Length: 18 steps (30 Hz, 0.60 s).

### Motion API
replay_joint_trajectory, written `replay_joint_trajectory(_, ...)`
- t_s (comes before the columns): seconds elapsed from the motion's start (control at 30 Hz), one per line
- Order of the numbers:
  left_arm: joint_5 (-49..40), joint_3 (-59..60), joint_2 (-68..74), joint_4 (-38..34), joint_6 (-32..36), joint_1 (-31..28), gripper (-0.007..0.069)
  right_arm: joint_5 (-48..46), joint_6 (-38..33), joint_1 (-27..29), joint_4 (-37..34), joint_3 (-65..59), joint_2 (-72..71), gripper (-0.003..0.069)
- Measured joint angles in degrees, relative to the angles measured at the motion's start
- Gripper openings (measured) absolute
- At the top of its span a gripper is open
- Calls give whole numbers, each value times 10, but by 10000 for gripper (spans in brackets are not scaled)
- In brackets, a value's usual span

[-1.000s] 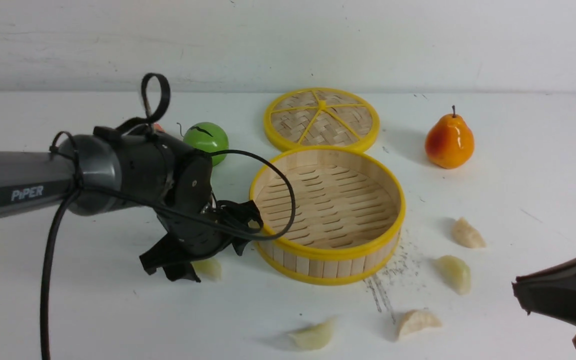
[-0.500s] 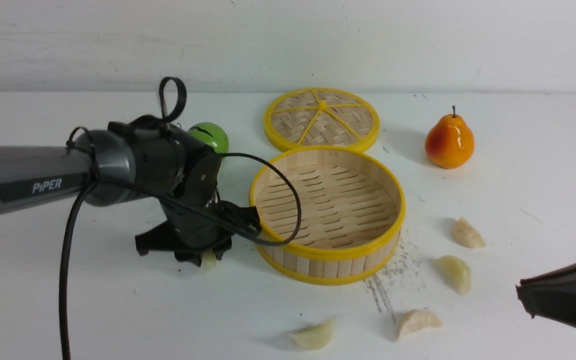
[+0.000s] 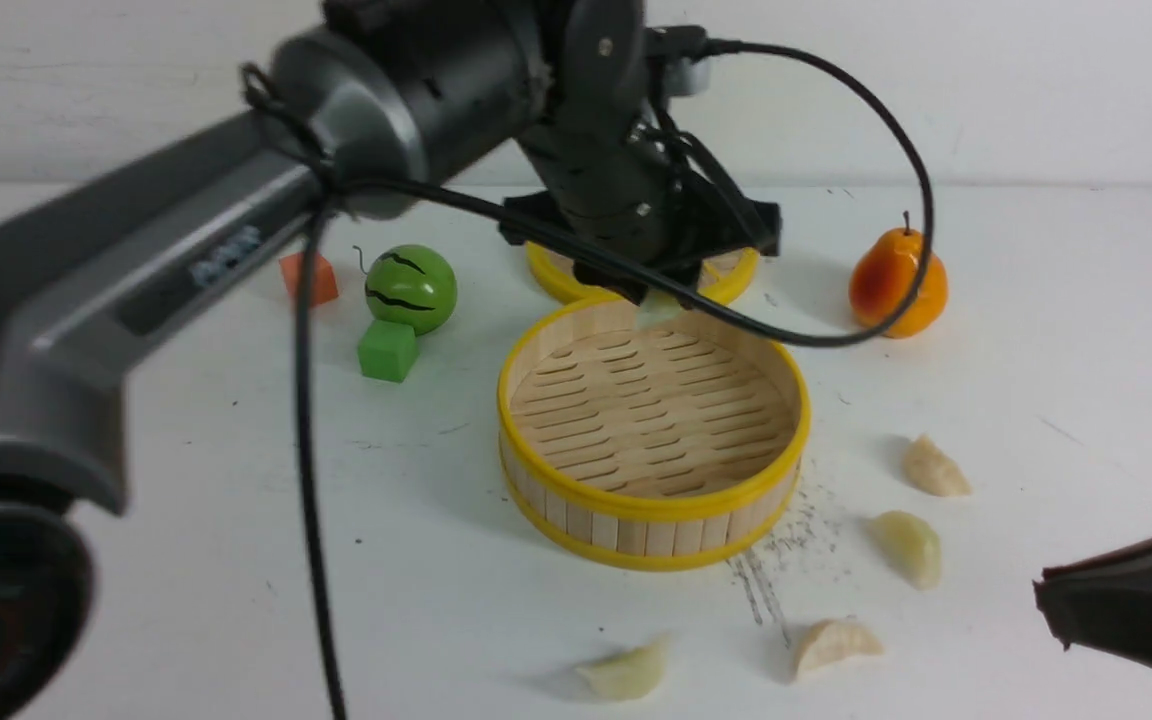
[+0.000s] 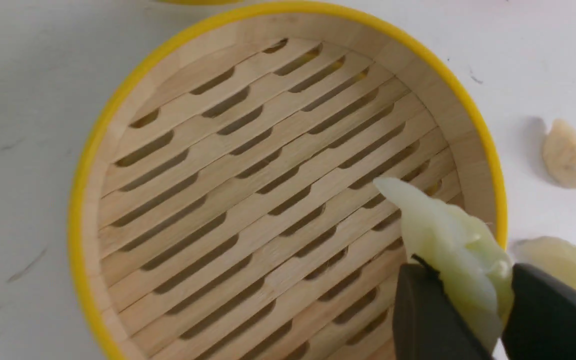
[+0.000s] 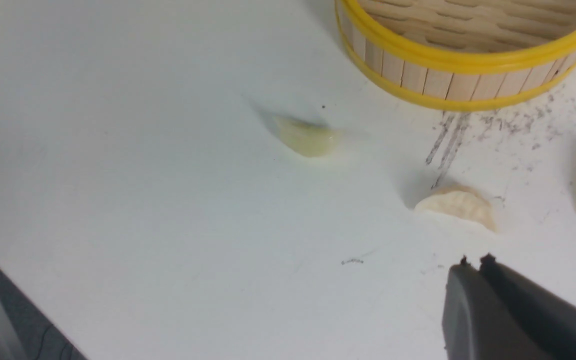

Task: Put the dumplings into the steamer on the white table.
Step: 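Place the dumpling into the bamboo steamer basket with the left gripper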

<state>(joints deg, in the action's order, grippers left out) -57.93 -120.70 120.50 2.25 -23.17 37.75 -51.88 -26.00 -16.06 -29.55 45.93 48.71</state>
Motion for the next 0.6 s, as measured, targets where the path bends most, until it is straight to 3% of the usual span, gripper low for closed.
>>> replay_joint_trajectory(0.23, 11, -105, 133, 6, -18, 2, 192, -53, 27, 0, 22, 1, -73, 27)
replay_joint_trajectory(0.47, 56, -124, 202, 9, -26, 2, 192, -59, 49, 0, 64, 4, -116, 32)
replay_joint_trajectory(0.6, 65, -124, 215, 22, -36, 2, 242, -65, 62, 0, 83, 4, -117, 36)
